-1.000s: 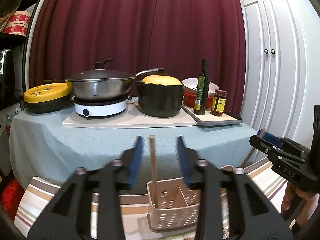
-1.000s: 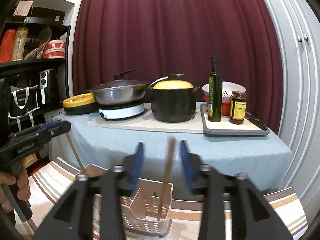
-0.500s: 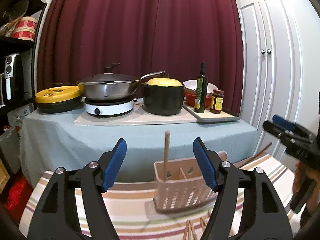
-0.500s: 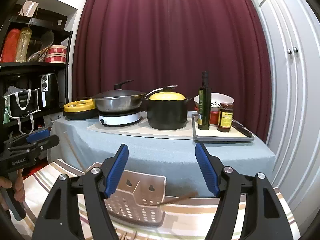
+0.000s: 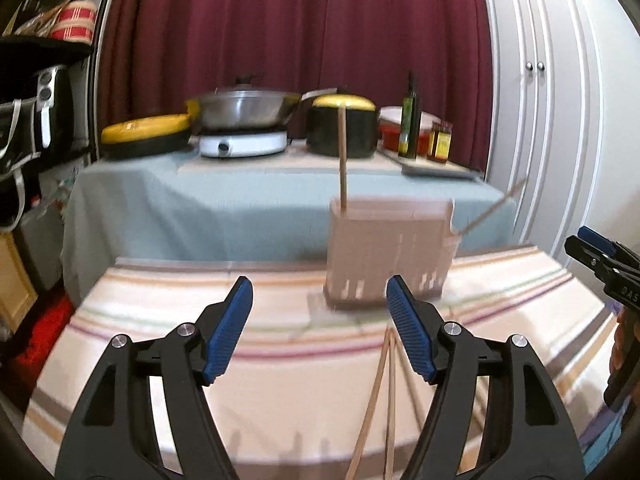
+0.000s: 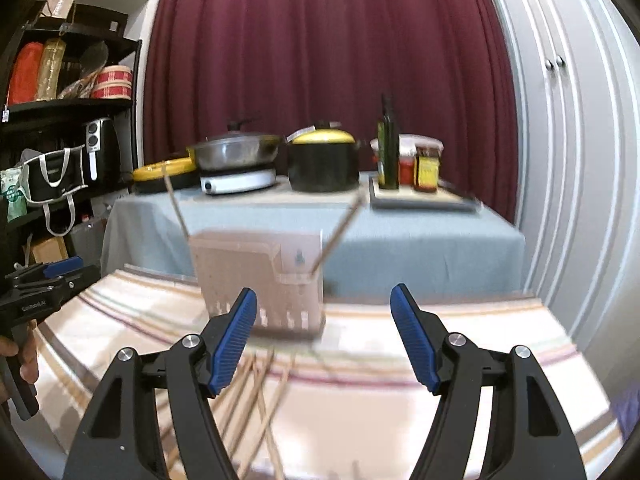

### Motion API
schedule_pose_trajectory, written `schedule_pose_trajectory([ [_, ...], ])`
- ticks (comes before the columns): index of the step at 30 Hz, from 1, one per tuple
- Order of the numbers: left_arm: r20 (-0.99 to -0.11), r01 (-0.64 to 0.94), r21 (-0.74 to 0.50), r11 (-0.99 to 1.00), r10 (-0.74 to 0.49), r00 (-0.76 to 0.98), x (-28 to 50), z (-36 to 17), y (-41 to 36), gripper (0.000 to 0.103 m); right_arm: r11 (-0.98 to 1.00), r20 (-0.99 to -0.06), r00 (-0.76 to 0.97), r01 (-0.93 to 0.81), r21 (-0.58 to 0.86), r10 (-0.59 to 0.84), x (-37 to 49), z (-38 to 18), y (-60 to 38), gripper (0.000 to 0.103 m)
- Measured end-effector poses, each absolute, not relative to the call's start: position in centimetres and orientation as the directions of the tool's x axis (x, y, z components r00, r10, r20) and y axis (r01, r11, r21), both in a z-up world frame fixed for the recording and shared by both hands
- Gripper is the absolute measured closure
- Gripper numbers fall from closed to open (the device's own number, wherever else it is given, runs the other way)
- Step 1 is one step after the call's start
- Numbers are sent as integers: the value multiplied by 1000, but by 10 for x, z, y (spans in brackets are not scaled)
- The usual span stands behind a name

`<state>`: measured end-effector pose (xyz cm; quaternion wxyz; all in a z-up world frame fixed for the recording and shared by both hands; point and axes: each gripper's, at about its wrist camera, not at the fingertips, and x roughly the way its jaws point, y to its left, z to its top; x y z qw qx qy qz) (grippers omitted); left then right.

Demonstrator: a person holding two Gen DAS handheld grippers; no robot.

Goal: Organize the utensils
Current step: 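Open both grippers to release the chopsticks into the caddy, then move both tools back down toward the remaining chopsticks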

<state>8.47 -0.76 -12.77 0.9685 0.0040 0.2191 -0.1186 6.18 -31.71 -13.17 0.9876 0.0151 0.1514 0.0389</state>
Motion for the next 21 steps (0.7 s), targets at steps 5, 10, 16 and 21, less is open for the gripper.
schedule_pose_trajectory([
  [5,-477,208,-49,977,-206,855,65,-156,3,35,998,-336,940,-59,14,60,38,-165,-307,42],
  [10,-501,188,-16,982,-170,848,49,-176,11,36,996,-402,911,-74,45,86,25,-196,-294,53],
  [16,-537,182,12,983,-147,831,38,-194,19,36,992,-484,866,-117,54,129,20,-227,-273,59],
  [21,-556,167,12,986,-132,821,33,-204,29,36,990,-547,827,-141,26,132,21,-246,-260,63],
])
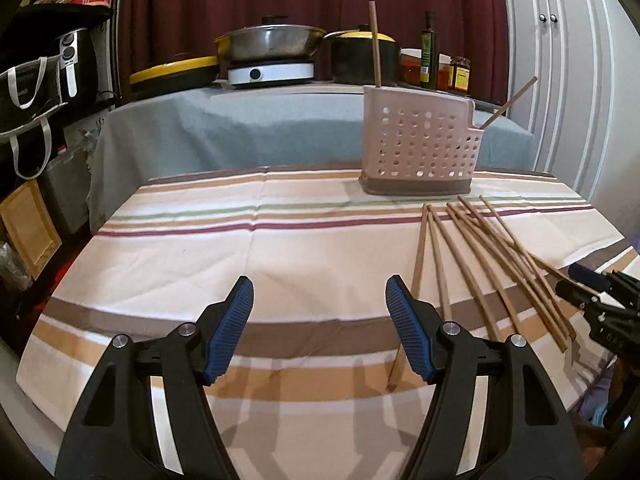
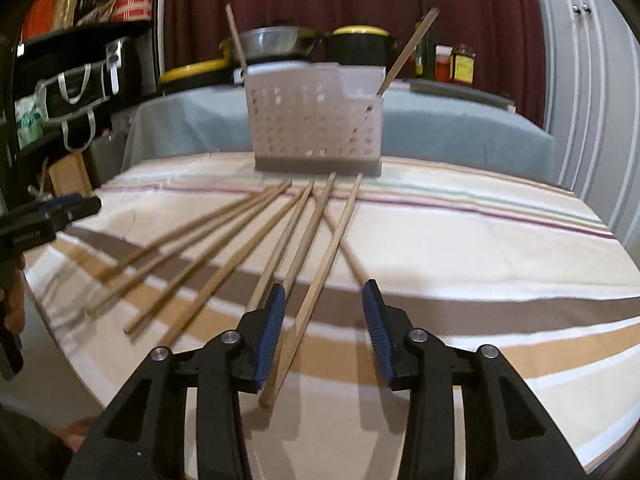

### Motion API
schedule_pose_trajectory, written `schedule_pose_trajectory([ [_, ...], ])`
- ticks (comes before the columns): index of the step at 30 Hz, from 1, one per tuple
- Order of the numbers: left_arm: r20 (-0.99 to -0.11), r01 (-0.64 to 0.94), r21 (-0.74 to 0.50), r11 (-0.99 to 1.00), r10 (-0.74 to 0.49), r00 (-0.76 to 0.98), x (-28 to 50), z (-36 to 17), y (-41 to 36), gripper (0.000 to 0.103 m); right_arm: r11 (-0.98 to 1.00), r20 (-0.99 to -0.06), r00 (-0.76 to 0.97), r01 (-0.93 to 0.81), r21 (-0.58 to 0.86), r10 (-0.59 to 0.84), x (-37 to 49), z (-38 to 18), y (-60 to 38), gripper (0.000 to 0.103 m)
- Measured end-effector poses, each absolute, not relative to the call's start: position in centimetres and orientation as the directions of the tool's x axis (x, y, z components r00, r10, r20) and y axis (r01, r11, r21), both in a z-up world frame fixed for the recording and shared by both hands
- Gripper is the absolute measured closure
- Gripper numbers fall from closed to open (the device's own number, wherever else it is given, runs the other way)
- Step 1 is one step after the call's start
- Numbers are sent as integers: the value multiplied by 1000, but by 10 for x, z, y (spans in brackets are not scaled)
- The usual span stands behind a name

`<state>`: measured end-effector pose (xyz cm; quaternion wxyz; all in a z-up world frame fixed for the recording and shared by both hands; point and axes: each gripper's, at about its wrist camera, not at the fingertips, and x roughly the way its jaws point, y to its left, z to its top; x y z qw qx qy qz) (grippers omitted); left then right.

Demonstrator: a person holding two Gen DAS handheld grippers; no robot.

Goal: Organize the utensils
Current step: 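Move both tools back down toward the remaining chopsticks, then close the left gripper on a chopstick while the right gripper grasps another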

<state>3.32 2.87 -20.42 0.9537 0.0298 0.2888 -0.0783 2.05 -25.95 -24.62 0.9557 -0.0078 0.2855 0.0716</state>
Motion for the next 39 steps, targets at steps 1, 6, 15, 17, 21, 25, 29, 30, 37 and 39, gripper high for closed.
schedule_pose_trajectory([
  [1,-558,164,9,986,-131,819,32,-206,30,36,989,-558,819,-145,25,134,21,-249,-259,65],
  [6,-567,172,7,985,-138,812,30,-212,27,36,989,-569,813,-148,2,123,16,-255,-258,69],
  [15,-584,203,-2,979,-166,795,25,-224,14,36,990,-569,813,-144,6,122,9,-256,-266,82],
  [17,-587,204,-9,979,-170,791,23,-226,14,36,989,-568,814,-147,-2,120,7,-256,-265,83],
  [21,-591,208,-18,978,-178,787,22,-232,14,37,986,-569,810,-169,5,142,2,-257,-265,83],
  [25,-597,217,-17,976,-184,781,21,-236,11,41,987,-566,814,-161,0,133,0,-257,-267,83],
  [29,-614,238,-10,971,-194,765,21,-243,7,48,988,-561,818,-154,2,128,-1,-256,-269,85],
  [30,-619,243,-16,970,-201,759,21,-244,7,51,988,-561,818,-155,5,131,-1,-256,-270,86],
  [37,-623,296,-11,955,-238,745,22,-250,-3,66,987,-561,816,-160,8,137,-1,-257,-271,86],
  [39,-617,301,-3,954,-239,750,22,-251,-5,74,987,-560,817,-158,10,136,-2,-257,-272,86],
])
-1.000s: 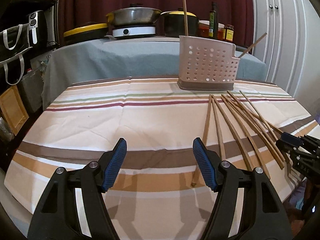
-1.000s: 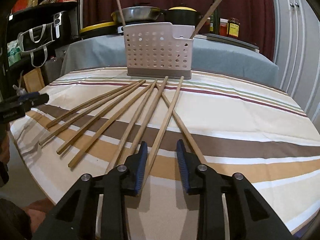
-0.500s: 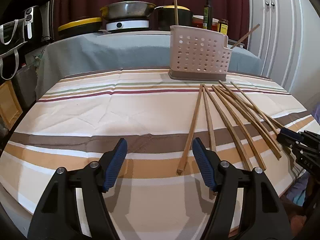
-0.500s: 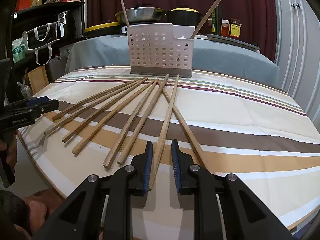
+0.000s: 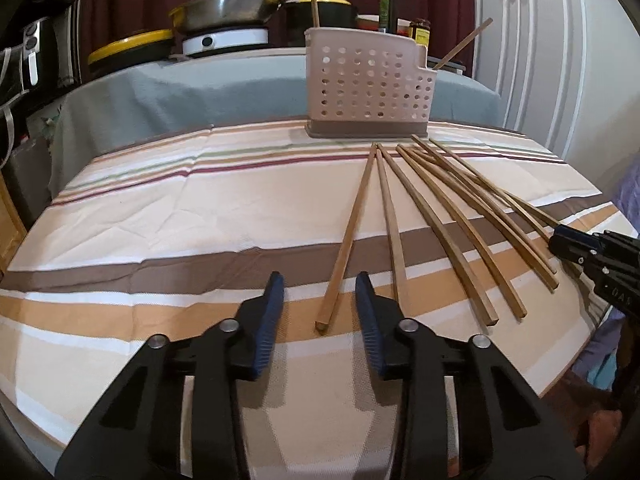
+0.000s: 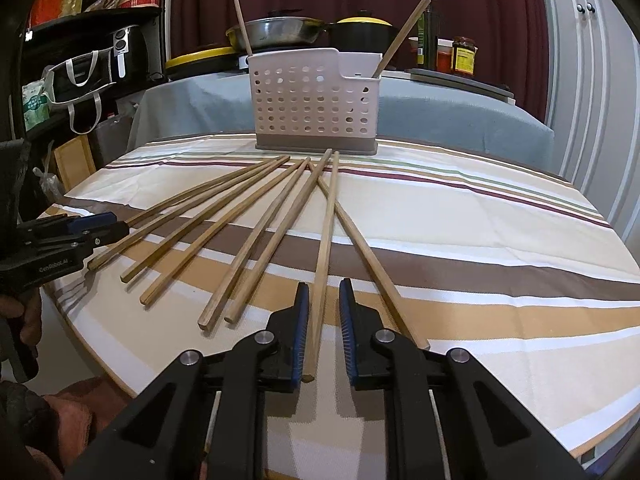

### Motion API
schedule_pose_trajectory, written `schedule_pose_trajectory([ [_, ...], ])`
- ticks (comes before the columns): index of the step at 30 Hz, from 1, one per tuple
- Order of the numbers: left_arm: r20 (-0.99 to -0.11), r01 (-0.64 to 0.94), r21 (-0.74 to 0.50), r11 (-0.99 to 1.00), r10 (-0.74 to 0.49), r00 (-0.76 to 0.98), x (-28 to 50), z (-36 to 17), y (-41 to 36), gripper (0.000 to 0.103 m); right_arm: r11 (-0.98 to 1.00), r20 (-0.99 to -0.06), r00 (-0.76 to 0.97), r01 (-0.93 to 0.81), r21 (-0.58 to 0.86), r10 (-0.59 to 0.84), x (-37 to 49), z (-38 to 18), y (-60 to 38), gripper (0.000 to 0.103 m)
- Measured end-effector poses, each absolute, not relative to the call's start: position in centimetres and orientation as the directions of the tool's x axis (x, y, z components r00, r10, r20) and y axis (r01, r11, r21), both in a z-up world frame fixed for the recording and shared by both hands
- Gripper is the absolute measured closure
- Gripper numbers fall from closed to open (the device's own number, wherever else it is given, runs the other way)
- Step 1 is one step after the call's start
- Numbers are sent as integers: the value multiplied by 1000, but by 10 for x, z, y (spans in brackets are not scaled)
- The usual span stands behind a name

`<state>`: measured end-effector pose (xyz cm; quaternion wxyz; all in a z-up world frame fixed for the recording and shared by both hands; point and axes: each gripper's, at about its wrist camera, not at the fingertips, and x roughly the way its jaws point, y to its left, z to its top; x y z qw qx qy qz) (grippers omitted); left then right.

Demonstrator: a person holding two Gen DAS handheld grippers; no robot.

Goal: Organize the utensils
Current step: 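Close the left gripper on a chopstick while the right gripper grasps another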

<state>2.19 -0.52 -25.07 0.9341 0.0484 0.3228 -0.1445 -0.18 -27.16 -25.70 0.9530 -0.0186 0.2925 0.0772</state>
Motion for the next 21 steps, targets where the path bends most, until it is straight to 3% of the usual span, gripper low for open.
schedule_pose_trajectory([
  [2,-616,312,-3,950,-248,748,22,-250,-6,85,987,-560,817,-159,11,138,-2,-257,-272,86],
  [5,-614,324,-2,946,-257,746,20,-251,-8,90,985,-558,816,-173,16,152,-3,-257,-271,86],
  [14,-596,338,7,941,-268,757,16,-247,-12,97,982,-546,821,-187,19,167,-9,-259,-273,87],
  [17,-591,336,9,942,-266,761,15,-245,-12,97,981,-544,820,-191,34,178,-9,-259,-275,95],
  [21,-582,332,10,943,-264,769,12,-241,-10,97,980,-546,818,-194,34,181,-9,-258,-274,97],
])
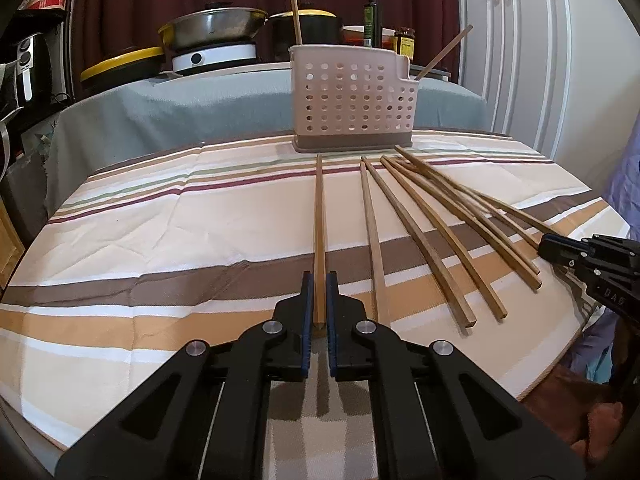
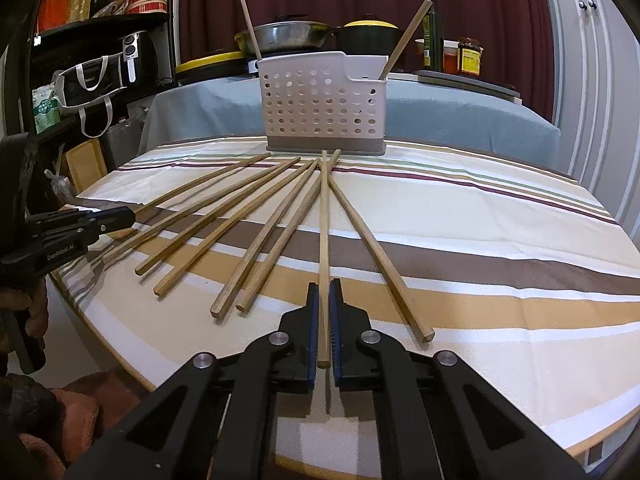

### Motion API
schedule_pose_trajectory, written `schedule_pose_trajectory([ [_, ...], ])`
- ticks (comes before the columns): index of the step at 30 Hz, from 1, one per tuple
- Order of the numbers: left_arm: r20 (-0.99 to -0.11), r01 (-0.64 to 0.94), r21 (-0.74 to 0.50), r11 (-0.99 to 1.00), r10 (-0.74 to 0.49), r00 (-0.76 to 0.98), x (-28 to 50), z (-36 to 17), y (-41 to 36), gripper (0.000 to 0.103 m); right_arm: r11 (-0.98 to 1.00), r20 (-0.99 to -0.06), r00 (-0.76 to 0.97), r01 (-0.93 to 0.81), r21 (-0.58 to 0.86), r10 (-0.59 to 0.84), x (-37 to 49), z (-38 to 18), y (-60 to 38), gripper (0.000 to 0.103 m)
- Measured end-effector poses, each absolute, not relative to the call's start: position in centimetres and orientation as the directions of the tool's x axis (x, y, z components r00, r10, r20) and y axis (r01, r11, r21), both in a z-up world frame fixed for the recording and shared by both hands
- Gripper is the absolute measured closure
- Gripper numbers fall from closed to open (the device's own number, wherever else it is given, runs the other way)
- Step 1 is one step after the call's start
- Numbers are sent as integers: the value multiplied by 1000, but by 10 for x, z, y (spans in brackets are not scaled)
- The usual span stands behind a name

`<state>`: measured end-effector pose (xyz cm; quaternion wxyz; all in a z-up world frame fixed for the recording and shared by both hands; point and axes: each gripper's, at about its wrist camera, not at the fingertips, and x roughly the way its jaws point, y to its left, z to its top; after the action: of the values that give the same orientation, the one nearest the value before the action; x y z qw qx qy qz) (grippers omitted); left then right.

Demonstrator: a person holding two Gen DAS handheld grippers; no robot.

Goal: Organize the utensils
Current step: 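Close the left gripper on a chopstick while the right gripper grasps another, then lift both chopsticks and lower them into the white caddy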

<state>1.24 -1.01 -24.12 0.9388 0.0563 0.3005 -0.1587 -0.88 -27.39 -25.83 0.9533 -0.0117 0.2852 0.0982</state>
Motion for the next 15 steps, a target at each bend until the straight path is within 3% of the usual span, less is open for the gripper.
schedule_pose_trajectory([
  [15,-465,294,26,955,-249,850,4,-182,-1,97,988,-401,905,-152,0,140,-18,-196,-283,97],
])
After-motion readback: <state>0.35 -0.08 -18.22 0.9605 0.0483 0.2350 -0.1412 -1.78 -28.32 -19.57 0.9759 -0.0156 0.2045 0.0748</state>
